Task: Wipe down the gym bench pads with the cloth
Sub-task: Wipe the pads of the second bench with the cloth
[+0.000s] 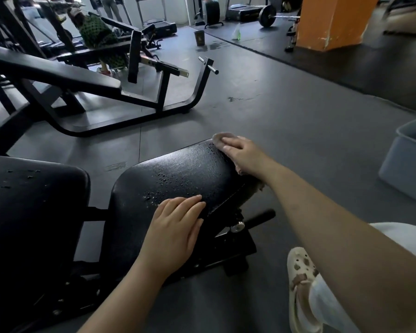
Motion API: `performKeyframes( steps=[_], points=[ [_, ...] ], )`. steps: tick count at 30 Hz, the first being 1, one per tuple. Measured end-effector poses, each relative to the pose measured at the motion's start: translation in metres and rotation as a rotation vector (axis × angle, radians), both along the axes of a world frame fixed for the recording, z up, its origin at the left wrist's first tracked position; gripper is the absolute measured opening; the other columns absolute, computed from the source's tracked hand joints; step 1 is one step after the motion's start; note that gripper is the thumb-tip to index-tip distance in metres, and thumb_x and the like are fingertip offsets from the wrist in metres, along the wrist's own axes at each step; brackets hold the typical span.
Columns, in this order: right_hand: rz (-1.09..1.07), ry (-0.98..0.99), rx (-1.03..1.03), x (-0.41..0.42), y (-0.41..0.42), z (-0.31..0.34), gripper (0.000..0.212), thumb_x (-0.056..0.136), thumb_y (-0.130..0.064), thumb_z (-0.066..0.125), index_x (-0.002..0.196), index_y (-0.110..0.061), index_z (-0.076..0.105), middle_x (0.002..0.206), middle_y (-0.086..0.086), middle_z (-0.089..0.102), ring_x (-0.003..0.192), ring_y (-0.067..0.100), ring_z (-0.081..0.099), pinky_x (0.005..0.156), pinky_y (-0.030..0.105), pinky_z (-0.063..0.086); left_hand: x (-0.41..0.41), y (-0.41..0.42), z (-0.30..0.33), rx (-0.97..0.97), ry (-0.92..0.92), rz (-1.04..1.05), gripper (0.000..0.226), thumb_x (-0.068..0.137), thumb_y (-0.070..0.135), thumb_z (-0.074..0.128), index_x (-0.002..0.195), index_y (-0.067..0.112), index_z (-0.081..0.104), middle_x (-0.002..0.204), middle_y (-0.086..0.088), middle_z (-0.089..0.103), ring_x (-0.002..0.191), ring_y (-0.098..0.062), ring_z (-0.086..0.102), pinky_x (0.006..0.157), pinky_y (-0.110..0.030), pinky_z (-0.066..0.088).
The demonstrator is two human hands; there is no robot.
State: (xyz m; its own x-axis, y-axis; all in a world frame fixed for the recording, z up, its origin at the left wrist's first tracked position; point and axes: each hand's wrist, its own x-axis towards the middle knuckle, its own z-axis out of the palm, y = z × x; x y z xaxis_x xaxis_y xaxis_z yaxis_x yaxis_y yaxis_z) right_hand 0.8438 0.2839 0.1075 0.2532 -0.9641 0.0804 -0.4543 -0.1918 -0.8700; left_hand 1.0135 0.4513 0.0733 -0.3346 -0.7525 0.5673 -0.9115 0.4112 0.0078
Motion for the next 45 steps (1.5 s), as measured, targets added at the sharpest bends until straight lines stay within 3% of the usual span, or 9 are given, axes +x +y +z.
performKeyframes(
  steps=[5,11,15,18,22,28,37,40,45],
  points=[
    [-0.070,-0.105,-0.004,-0.003,0.009,-0.009,0.043,0.092,-0.030,0.050,0.135,-0.022,0.053,0.095,-0.008,0.057,0.079,0.004,0.049,0.094,0.034,0.040,0.000,0.000,0.000,0.002,0.017,-0.003,0.035,0.092,0.025,0.041,0.108,0.008,0.067,0.117,-0.004,0.065,0.102,-0.020,0.052,0.092,-0.033,0.038],
    [-0.442,-0.422,-0.235,0.024,0.072,-0.038,0.049,0.088,-0.043,0.033,0.136,-0.039,0.044,0.140,-0.013,0.046,0.097,0.027,0.057,0.096,0.051,0.046,0.001,0.002,0.003,0.001,-0.056,0.033,0.034,0.091,0.025,0.040,0.110,0.011,0.066,0.117,-0.001,0.065,0.101,-0.022,0.055,0.091,-0.033,0.036],
    [-0.680,-0.420,-0.318,0.066,0.116,-0.043,0.063,0.089,-0.037,0.029,0.142,-0.004,0.039,0.150,0.027,0.021,0.134,0.039,0.031,0.110,0.028,0.020,0.015,0.019,0.011,-0.014,-0.111,0.088,0.034,0.088,0.023,0.041,0.113,0.012,0.062,0.118,-0.005,0.063,0.104,-0.023,0.049,0.091,-0.035,0.034],
    [-0.748,-0.350,-0.266,0.100,0.147,-0.047,0.061,0.090,-0.035,0.033,0.142,-0.004,0.039,0.149,0.036,0.012,0.130,0.050,0.033,0.107,0.041,0.028,0.038,0.043,0.007,-0.017,-0.081,0.156,0.033,0.086,0.026,0.042,0.113,0.012,0.053,0.117,-0.009,0.062,0.105,-0.023,0.047,0.091,-0.035,0.034],
    [-0.716,-0.190,-0.327,0.129,0.178,-0.060,0.055,0.089,-0.029,0.042,0.138,-0.005,0.038,0.142,0.045,0.018,0.121,0.059,0.040,0.095,0.059,0.039,0.062,0.069,-0.009,0.058,-0.070,0.226,0.040,0.083,0.033,0.045,0.113,0.010,0.057,0.116,-0.011,0.062,0.105,-0.022,0.047,0.091,-0.034,0.034],
    [-0.589,-0.347,-0.237,0.083,0.147,-0.051,0.066,0.090,-0.033,0.037,0.149,-0.007,0.020,0.152,0.031,-0.010,0.143,0.039,0.008,0.112,0.029,0.011,0.068,0.076,-0.017,0.120,-0.071,0.261,0.045,0.084,0.040,0.044,0.112,0.009,0.061,0.112,-0.008,0.062,0.103,-0.020,0.047,0.090,-0.033,0.033],
    [-0.686,-0.331,-0.204,0.110,0.165,-0.045,0.069,0.087,-0.029,0.044,0.147,-0.001,0.025,0.149,0.038,-0.001,0.137,0.049,0.019,0.111,0.042,0.021,0.070,0.082,-0.012,0.220,-0.006,0.278,0.048,0.083,0.045,0.042,0.114,0.015,0.061,0.114,-0.003,0.063,0.100,-0.027,0.062,0.091,-0.035,0.042],
    [-0.654,-0.195,-0.287,0.138,0.197,-0.057,0.069,0.086,-0.033,0.046,0.142,0.006,0.033,0.142,0.047,0.002,0.131,0.060,0.015,0.112,0.034,0.003,0.070,0.085,-0.012,0.217,0.067,0.266,0.044,0.081,0.041,0.043,0.114,0.016,0.059,0.114,-0.003,0.063,0.103,-0.024,0.060,0.091,-0.033,0.041],
    [-0.240,-0.158,-0.095,0.149,0.229,-0.073,0.072,0.093,-0.026,0.039,0.148,-0.015,-0.006,0.133,0.012,-0.047,0.139,0.031,-0.028,0.103,0.014,-0.026,0.063,0.092,-0.013,0.177,0.280,0.270,0.037,0.084,0.025,0.040,0.106,0.006,0.064,0.109,-0.010,0.064,0.094,-0.030,0.063,0.084,-0.037,0.049]
  ],
)
